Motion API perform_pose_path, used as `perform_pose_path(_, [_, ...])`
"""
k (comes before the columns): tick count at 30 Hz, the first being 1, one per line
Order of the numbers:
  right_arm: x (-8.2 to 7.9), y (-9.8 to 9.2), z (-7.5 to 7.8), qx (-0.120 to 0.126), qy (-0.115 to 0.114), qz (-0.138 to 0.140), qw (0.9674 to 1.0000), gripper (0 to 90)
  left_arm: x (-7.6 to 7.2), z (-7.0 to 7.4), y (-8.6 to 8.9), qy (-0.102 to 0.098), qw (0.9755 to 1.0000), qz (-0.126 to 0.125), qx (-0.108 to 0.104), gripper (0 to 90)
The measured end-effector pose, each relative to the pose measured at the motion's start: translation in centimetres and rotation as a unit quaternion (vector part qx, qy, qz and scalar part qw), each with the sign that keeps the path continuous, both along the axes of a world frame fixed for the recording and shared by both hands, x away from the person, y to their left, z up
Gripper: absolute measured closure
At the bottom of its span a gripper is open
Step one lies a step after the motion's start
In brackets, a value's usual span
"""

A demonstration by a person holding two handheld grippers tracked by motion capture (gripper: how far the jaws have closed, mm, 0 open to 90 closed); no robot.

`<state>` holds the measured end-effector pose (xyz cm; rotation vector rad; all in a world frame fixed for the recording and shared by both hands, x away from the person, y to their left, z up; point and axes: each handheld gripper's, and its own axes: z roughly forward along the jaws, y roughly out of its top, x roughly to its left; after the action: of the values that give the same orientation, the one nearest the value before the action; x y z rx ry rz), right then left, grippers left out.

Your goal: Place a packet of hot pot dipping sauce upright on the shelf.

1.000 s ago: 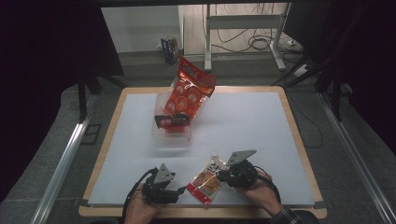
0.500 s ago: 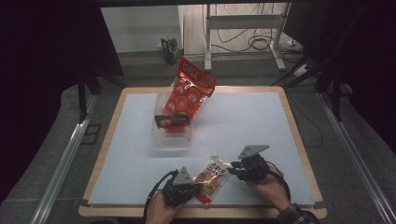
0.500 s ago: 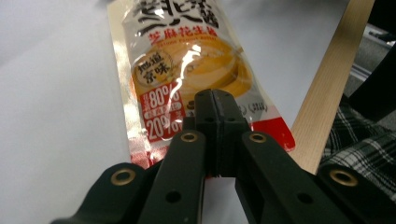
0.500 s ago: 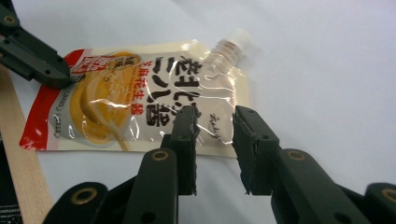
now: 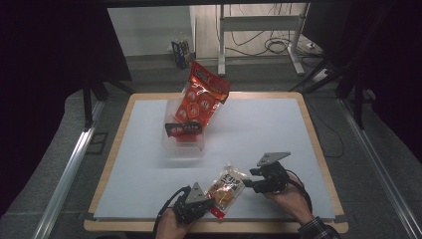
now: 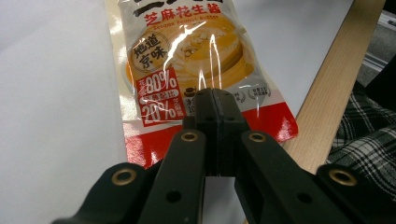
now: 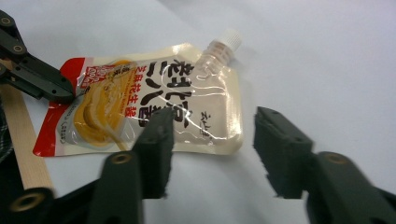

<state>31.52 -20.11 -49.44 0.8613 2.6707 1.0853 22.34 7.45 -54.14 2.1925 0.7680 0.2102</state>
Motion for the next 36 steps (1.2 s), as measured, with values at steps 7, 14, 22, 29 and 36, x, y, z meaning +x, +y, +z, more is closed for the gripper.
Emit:
perform_pose_path(7, [1.2,0.9,-1.1,0.008,0.042,0.01,0.999,26.5,0.0,-0.2,0.2,0.009,0.9999,0.007,-0.013,90.0])
perform_pose_path(14, [2.1,2.1,-2.5,0.007,0.072,0.026,0.9971,24.4,0.1,-0.2,0.2,0.012,0.9998,0.004,-0.014,90.0])
perform_pose_path(22, [3.0,2.8,-2.7,0.034,0.103,0.038,0.9933,26.4,0.0,-0.1,0.1,0.008,0.9999,0.004,-0.006,90.0])
perform_pose_path(29, [3.5,2.6,-2.3,0.051,0.122,0.03,0.9908,39.2,-0.1,-0.1,0.1,0.007,1.0,0.001,-0.002,90.0])
perform_pose_path(36, [3.6,2.9,-2.4,0.068,0.148,0.048,0.9855,47.9,0.0,-0.1,0.1,0.007,1.0,-0.001,-0.001,90.0])
